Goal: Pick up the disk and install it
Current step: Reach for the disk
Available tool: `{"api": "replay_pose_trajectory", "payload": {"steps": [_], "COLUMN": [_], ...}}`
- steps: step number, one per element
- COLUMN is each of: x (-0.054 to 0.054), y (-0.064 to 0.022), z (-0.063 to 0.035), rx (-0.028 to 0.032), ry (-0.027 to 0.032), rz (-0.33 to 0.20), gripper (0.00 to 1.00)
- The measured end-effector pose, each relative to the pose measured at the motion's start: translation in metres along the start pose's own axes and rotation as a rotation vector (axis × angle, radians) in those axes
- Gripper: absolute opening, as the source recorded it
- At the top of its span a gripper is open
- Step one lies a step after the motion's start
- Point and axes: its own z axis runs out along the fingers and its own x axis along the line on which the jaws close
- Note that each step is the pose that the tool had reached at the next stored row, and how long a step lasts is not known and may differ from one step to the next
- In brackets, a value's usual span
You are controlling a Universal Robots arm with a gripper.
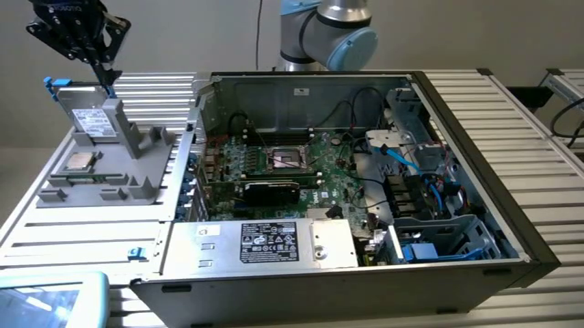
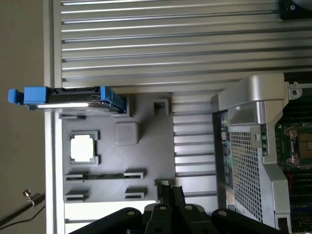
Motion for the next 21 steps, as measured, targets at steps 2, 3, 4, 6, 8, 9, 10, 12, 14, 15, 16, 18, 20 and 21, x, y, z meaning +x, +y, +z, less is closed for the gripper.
{"api": "replay_pose_trajectory", "payload": {"steps": [2, 3, 4, 6, 8, 9, 10, 12, 14, 15, 16, 18, 20, 21], "x": [0.003, 0.005, 0.007, 0.013, 0.017, 0.020, 0.022, 0.028, 0.034, 0.037, 0.039, 0.044, 0.050, 0.054], "y": [0.0006, 0.0011, 0.0019, 0.0041, 0.0077, 0.0100, 0.0124, 0.0174, 0.0219, 0.0240, 0.0263, 0.0311, 0.0357, 0.0380], "z": [0.0001, 0.0002, 0.0005, 0.0013, 0.0020, 0.0023, 0.0027, 0.0034, 0.0042, 0.0047, 0.0052, 0.0062, 0.0075, 0.0081], "rx": [-0.0129, -0.0183, -0.0205, -0.0230, -0.0235, -0.0234, -0.0236, -0.0235, -0.0234, -0.0230, -0.0209, -0.0139, -0.0080, -0.0055], "ry": [0.0117, 0.0157, 0.0170, 0.0178, 0.0186, 0.0188, 0.0186, 0.0188, 0.0188, 0.0187, 0.0189, 0.0195, 0.0192, 0.0193], "rz": [0.001, 0.001, 0.001, 0.001, 0.001, 0.001, 0.001, 0.001, 0.001, 0.001, 0.001, 0.001, 0.001, 0.002], "gripper": [0.11, 0.11, 0.11, 0.11, 0.11, 0.11, 0.11, 0.11, 0.11, 0.11, 0.11, 0.11, 0.11, 0.11]}}
